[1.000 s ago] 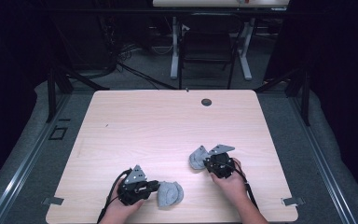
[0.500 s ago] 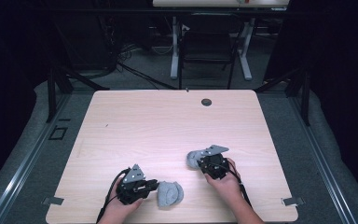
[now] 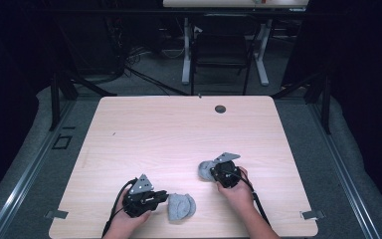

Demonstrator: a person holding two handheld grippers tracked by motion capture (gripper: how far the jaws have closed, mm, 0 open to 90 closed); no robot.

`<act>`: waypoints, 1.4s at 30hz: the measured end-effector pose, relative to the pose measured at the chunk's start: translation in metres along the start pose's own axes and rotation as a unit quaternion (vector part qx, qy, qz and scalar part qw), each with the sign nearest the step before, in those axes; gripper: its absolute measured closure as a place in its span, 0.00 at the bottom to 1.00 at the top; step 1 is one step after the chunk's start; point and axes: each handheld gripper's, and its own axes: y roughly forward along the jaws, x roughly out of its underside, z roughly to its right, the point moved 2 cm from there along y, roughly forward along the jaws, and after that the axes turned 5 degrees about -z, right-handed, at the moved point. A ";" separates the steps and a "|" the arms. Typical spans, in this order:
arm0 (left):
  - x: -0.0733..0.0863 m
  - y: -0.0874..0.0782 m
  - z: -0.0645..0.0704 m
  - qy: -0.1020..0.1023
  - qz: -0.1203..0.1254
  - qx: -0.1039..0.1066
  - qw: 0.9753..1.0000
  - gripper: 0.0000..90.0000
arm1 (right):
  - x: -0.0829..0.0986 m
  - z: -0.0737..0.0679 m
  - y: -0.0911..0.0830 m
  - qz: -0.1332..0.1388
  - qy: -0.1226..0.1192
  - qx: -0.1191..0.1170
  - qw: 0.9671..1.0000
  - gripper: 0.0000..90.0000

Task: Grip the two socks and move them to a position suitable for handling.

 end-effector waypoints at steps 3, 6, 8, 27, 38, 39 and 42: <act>0.000 0.000 0.000 0.000 0.000 0.000 1.000 0.90 | -0.001 -0.002 0.000 -0.003 -0.007 -0.004 1.000 1.00; 0.000 -0.001 -0.001 0.000 0.000 0.000 1.000 0.90 | -0.003 -0.008 0.002 -0.002 -0.010 -0.009 1.000 1.00; 0.000 -0.001 -0.001 -0.002 0.001 0.000 1.000 0.90 | -0.003 -0.012 0.003 0.001 -0.013 -0.011 1.000 1.00; 0.001 -0.004 -0.003 -0.006 0.006 -0.008 1.000 0.89 | -0.011 -0.057 0.010 0.001 -0.048 -0.053 0.997 1.00; 0.001 -0.005 -0.003 -0.006 0.007 -0.009 1.000 0.89 | -0.019 -0.070 0.016 -0.002 -0.060 -0.060 0.996 1.00; 0.001 -0.005 -0.003 -0.006 0.007 -0.009 1.000 0.89 | -0.020 -0.071 0.017 -0.004 -0.060 -0.059 0.996 1.00; 0.001 -0.004 -0.003 -0.007 0.010 -0.010 1.000 0.89 | -0.022 -0.072 0.016 0.002 -0.056 -0.060 0.997 0.96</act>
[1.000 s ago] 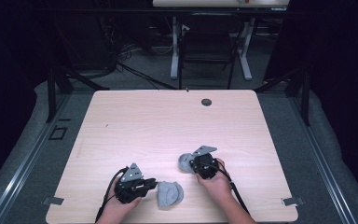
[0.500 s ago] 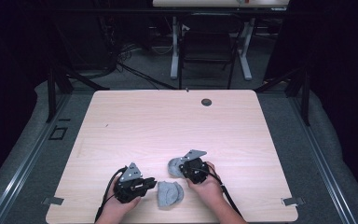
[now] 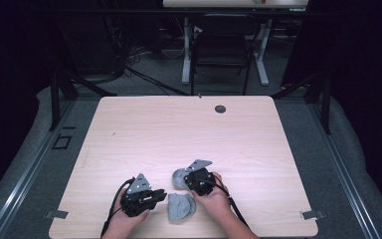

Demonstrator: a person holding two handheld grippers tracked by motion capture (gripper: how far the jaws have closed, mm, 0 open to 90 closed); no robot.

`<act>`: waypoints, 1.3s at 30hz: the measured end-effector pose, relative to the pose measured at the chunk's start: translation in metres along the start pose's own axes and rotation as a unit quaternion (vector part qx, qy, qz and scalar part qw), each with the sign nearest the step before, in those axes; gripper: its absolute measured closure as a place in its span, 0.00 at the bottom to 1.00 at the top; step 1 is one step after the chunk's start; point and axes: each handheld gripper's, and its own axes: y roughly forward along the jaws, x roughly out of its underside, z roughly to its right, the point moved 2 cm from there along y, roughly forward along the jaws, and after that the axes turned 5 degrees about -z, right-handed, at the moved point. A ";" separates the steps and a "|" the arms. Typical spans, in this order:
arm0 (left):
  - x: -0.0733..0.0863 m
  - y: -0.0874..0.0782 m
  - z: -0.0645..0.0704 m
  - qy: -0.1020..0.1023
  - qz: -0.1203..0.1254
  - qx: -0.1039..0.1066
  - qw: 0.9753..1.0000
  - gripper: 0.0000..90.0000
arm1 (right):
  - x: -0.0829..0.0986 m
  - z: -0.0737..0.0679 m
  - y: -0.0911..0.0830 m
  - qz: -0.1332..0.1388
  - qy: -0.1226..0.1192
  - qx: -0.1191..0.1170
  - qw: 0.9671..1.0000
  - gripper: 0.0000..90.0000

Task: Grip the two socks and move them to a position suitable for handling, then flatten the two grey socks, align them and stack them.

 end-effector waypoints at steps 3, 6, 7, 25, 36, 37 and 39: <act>0.000 0.000 0.000 -0.001 0.000 0.000 1.000 0.89 | 0.000 -0.001 -0.005 0.010 -0.001 -0.003 1.000 0.94; 0.000 0.000 0.000 0.003 -0.003 0.002 1.000 0.88 | 0.001 -0.002 -0.016 0.018 -0.007 -0.001 1.000 0.93; -0.001 0.001 0.001 0.002 -0.004 0.001 1.000 0.88 | 0.002 -0.002 -0.021 0.019 -0.013 0.001 1.000 0.92; -0.007 0.009 0.015 0.005 -0.005 0.017 1.000 0.84 | 0.039 -0.014 -0.066 0.029 -0.021 -0.031 0.999 0.95; -0.007 0.018 0.028 0.014 -0.018 0.026 0.999 0.83 | 0.050 -0.015 -0.057 0.025 -0.014 -0.048 0.998 0.98; -0.006 0.020 0.029 0.017 -0.025 0.026 0.999 0.83 | 0.050 -0.017 -0.055 0.026 -0.016 -0.046 0.998 0.98; -0.005 0.022 0.030 0.016 -0.028 0.024 0.999 0.83 | 0.050 -0.017 -0.054 0.023 -0.018 -0.051 0.998 0.98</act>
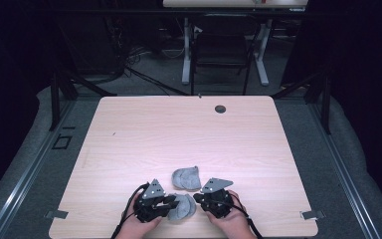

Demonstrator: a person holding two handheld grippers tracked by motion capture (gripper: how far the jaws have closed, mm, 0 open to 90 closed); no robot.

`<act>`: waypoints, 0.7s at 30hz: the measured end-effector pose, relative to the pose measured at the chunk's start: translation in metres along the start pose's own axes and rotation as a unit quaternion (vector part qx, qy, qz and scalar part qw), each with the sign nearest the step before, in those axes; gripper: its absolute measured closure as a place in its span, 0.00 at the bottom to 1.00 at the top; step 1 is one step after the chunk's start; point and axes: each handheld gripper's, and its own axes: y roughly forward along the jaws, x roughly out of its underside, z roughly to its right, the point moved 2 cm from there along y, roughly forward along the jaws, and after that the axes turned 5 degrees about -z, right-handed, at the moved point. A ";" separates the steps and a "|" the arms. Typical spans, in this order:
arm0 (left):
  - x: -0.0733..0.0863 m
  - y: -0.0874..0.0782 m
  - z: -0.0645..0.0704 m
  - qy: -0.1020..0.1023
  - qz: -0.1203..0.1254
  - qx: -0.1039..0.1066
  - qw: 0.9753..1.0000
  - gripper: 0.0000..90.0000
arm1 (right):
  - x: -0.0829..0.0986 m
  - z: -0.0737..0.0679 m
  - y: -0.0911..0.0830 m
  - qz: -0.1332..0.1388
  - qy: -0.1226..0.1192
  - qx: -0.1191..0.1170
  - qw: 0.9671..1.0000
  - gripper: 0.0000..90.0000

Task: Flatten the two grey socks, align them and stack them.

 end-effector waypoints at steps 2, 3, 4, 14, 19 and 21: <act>0.001 0.002 0.000 -0.001 -0.006 0.001 1.000 0.84 | 0.000 -0.002 0.002 0.001 0.000 -0.006 1.000 0.98; 0.002 0.004 -0.001 0.001 -0.011 -0.001 1.000 0.84 | 0.001 -0.003 0.003 0.001 0.000 -0.008 1.000 0.98; 0.002 0.004 -0.001 0.001 -0.011 -0.001 1.000 0.84 | 0.001 -0.004 0.005 -0.002 -0.002 -0.009 1.000 0.98; 0.006 0.013 -0.009 0.000 -0.010 0.002 1.000 0.84 | 0.006 -0.006 0.016 -0.022 -0.006 -0.019 1.000 0.98; 0.005 0.012 -0.011 -0.003 -0.008 0.000 1.000 0.84 | 0.007 -0.008 0.017 -0.021 -0.006 -0.022 1.000 0.98; 0.004 0.010 -0.009 -0.002 -0.005 -0.001 1.000 0.83 | 0.007 -0.011 0.017 -0.022 -0.006 -0.021 1.000 0.98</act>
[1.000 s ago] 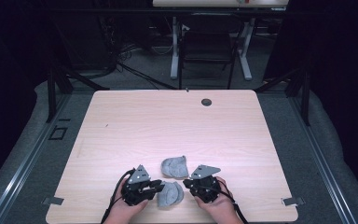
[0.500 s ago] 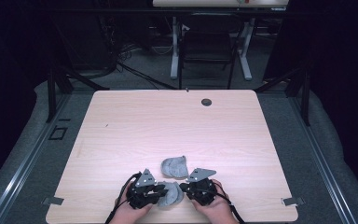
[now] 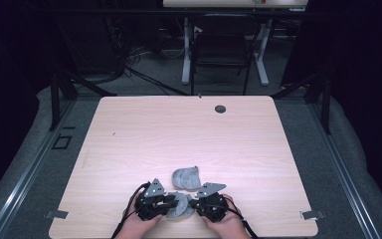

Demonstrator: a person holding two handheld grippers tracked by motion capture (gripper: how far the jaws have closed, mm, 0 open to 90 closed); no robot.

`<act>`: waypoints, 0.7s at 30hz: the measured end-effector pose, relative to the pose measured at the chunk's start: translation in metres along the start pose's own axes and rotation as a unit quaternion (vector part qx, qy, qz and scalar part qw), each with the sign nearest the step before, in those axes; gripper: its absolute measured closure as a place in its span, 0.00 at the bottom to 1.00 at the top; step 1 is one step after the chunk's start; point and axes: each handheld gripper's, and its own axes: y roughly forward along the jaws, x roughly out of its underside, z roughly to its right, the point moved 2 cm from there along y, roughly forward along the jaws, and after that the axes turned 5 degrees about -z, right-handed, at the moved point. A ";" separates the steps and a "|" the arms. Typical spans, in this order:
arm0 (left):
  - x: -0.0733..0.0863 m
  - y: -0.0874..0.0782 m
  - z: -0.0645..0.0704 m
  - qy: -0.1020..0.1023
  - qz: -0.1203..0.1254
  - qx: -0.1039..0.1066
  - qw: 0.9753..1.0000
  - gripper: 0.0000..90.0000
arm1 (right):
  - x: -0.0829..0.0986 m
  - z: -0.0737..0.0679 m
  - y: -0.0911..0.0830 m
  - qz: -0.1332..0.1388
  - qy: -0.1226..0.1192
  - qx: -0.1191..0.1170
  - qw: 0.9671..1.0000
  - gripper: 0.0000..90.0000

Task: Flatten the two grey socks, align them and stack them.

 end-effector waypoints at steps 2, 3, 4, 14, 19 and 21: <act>-0.003 -0.006 0.005 0.003 0.008 0.006 1.000 0.82 | 0.000 0.000 0.000 0.000 0.001 0.001 1.000 0.98; -0.003 -0.006 0.005 0.003 0.008 0.006 1.000 0.81 | 0.000 0.000 0.000 0.000 0.001 0.001 1.000 0.98; -0.004 -0.007 0.007 0.005 0.010 0.008 1.000 0.81 | 0.000 0.000 0.000 0.000 0.003 0.000 1.000 0.98; -0.006 -0.009 0.023 0.019 0.010 0.020 1.000 0.75 | 0.000 -0.001 0.000 0.002 0.006 0.002 1.000 0.98; -0.007 -0.009 0.029 0.020 0.013 0.028 0.999 0.71 | 0.000 -0.001 0.000 0.001 0.007 0.001 1.000 0.98; -0.006 -0.006 0.031 0.027 0.007 0.025 0.999 0.70 | 0.000 -0.001 0.000 0.000 0.008 0.001 1.000 0.98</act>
